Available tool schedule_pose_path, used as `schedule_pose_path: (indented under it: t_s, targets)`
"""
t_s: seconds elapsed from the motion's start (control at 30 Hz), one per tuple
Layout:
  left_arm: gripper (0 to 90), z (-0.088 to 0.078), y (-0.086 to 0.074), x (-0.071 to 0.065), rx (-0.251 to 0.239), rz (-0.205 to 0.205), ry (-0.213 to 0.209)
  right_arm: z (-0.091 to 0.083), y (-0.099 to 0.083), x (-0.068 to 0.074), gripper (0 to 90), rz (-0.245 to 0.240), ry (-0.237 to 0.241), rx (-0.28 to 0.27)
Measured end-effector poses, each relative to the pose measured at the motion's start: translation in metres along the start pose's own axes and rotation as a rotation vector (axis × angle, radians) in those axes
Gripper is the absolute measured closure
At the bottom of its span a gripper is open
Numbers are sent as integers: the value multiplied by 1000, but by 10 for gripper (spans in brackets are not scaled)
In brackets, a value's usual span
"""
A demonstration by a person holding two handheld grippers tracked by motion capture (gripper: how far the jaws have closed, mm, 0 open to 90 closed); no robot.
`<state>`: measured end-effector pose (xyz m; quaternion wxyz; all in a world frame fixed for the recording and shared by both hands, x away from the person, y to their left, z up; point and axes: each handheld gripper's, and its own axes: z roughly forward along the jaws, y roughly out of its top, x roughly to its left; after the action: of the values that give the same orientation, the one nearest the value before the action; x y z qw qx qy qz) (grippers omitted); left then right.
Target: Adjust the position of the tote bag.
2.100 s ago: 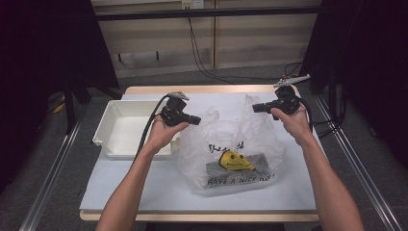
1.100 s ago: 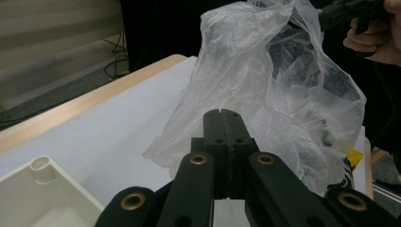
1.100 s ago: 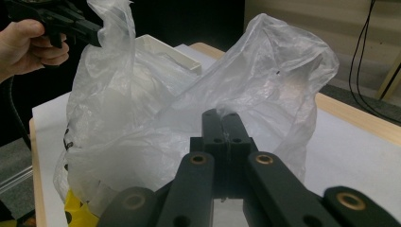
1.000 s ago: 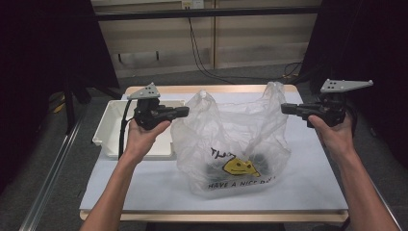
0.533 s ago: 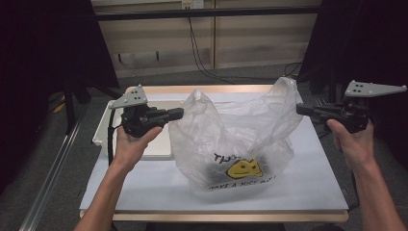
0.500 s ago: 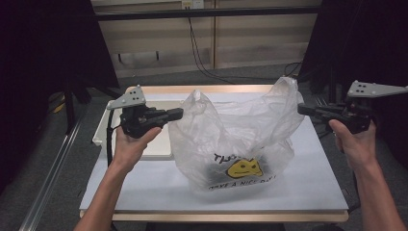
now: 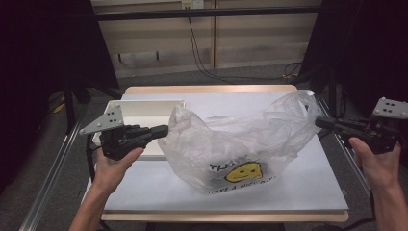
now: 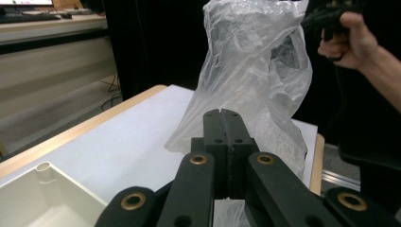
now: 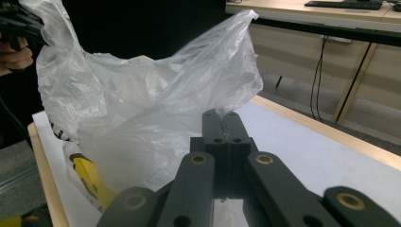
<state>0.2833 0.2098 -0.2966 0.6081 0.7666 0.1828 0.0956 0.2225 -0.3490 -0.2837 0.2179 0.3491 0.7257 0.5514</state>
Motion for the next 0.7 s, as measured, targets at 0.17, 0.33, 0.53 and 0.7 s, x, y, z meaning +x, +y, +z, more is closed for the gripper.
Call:
schedule_pose_path:
  t_s: [0.17, 0.33, 0.53, 0.7]
  targets:
    - [900, 5, -13, -6, -3, 4, 2, 3, -5, 5, 900, -9, 9, 4]
    - [900, 19, -27, -15, 70, 24, -20, 18, -20, 16, 900, -29, 21, 58]
    - [900, 19, -46, -23, 136, 49, -40, 20, -35, 21, 900, -29, 12, 98]
    - [900, 27, -67, -23, 191, 52, -56, 30, -52, 22, 900, -22, 25, 134]
